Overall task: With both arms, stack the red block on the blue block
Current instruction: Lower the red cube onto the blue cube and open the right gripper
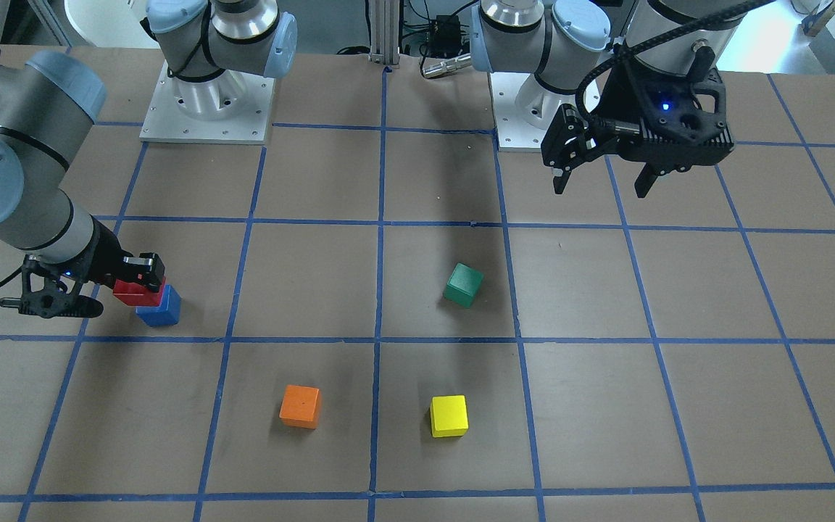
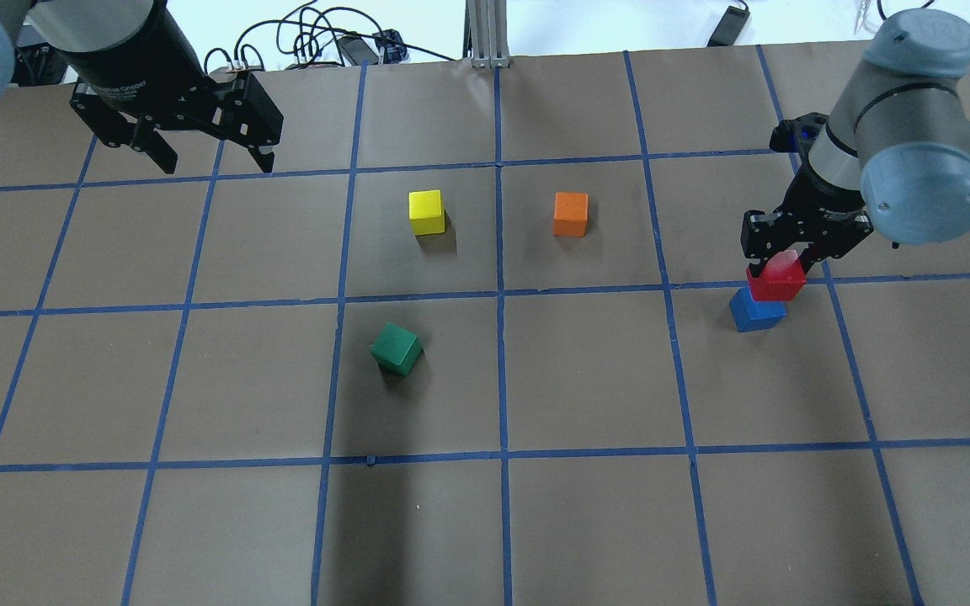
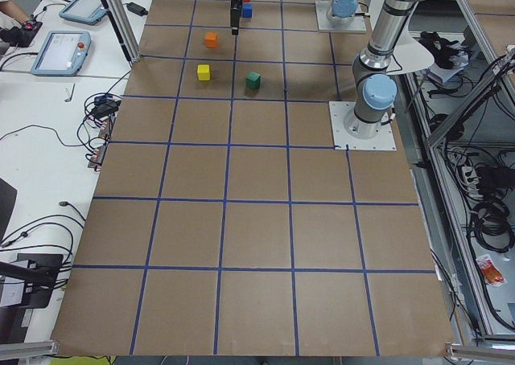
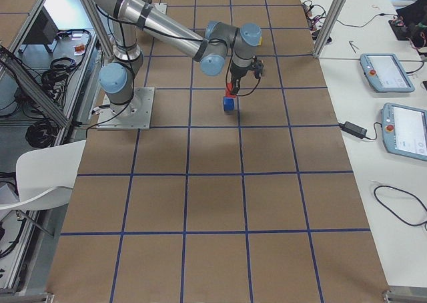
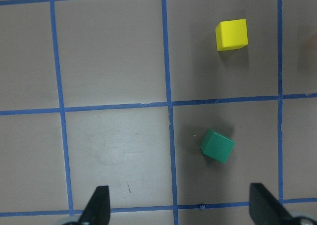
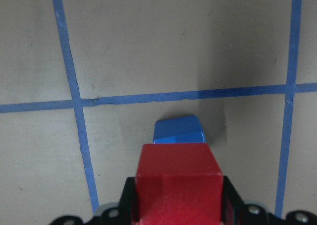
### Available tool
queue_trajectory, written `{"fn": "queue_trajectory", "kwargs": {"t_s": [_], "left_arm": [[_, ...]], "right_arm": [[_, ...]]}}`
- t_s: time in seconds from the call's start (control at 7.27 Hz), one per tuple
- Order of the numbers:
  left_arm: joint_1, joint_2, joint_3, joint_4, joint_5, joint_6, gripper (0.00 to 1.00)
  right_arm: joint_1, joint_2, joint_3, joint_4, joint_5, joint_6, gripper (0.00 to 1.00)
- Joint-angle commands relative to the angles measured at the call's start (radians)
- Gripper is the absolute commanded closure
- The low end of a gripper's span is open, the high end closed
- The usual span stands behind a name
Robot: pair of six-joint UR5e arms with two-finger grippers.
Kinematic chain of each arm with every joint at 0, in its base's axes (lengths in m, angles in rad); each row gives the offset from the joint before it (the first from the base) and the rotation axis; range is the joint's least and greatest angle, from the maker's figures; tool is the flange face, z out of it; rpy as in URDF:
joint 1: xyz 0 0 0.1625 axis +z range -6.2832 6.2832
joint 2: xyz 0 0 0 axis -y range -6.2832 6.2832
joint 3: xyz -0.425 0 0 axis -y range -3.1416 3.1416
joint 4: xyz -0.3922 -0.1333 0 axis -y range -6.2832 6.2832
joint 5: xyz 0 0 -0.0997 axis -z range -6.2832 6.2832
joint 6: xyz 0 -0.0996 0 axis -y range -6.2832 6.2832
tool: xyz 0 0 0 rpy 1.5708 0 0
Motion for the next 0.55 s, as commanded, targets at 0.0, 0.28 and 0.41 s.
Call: {"fn": "queue_trajectory", "kwargs": {"t_s": [0.0,0.28,0.41], "left_arm": [[0.001,0.0,0.001,0.0,-0.002,-0.001,0.0],[-0.001,0.0,0.0,0.0,-0.002,-0.001,0.0],[-0.001,0.0,0.0,0.0,0.0,-0.001,0.0]], "right_arm": [[-0.011,-0.005,0.067,-0.082,-0.001,-0.057,1.0],[-0.012,-0.005,0.082,-0.094,-0.001,-0.077,1.0],[-0.014,-0.006,0.082,-0.094,0.0,-0.09,1.0]]}}
